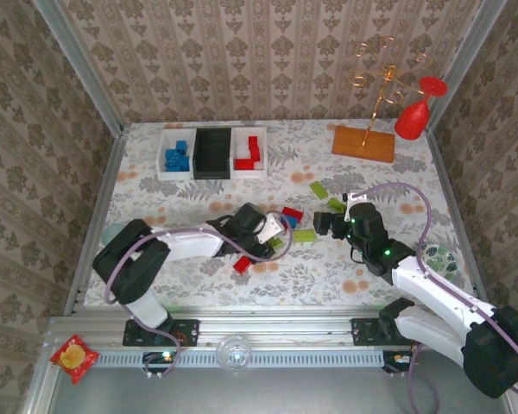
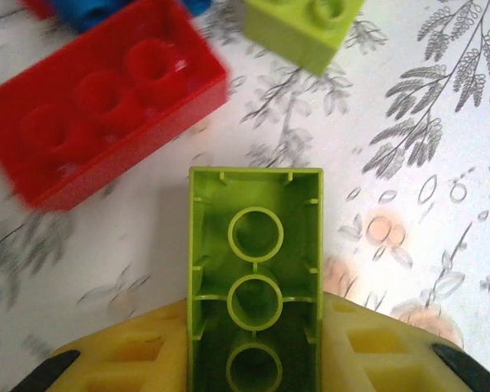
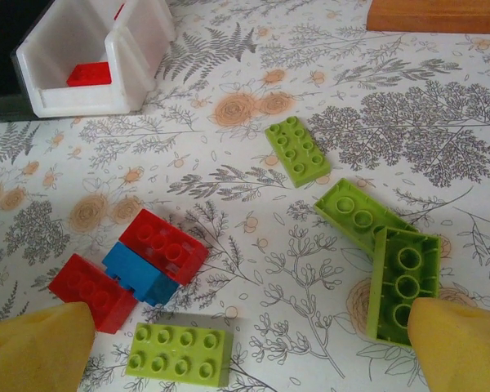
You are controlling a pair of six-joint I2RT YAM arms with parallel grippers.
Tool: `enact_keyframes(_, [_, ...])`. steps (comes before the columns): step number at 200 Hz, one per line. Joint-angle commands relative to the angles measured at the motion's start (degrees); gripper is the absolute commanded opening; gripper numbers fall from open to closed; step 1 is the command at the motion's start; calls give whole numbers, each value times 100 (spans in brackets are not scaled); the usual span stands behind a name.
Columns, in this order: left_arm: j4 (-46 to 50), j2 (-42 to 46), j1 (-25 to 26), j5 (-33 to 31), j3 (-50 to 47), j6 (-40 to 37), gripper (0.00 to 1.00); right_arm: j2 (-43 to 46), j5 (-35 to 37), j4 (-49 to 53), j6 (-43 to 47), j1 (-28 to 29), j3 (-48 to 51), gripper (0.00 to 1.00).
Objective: Sort the legos into containers by color
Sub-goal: Pick up the lego from the middle-left of the table, then place the lego in the container.
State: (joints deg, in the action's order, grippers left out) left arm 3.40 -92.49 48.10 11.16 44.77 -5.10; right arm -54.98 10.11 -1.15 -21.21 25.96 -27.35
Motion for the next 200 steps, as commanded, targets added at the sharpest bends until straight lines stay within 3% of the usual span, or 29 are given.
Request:
enact_keyframes(1, [-165, 708, -483, 210, -105, 444, 32, -13, 33, -123, -88, -38, 0, 100])
enact_keyframes(41, [-698, 1295, -2009, -307, 87, 1417, 32, 48, -56, -165, -94, -32, 20, 100])
enact_keyframes(75, [-738, 480, -2917, -722, 1036, 1791, 32, 16, -298, -260, -71, -3, 22, 100])
enact_keyframes(148, [355, -2127, -3333, -1229, 4114, 1760, 37, 91, -334, -233, -77, 15, 27, 100])
enact_keyframes(175, [689, -2525, -3359, -1211, 4832, 1657, 50, 110, -317, -232, -78, 15, 35, 100])
enact_keyframes(200, [784, -2294, -3364, -1159, 4934, 1613, 58, 41, -325, -237, -69, 15, 20, 100])
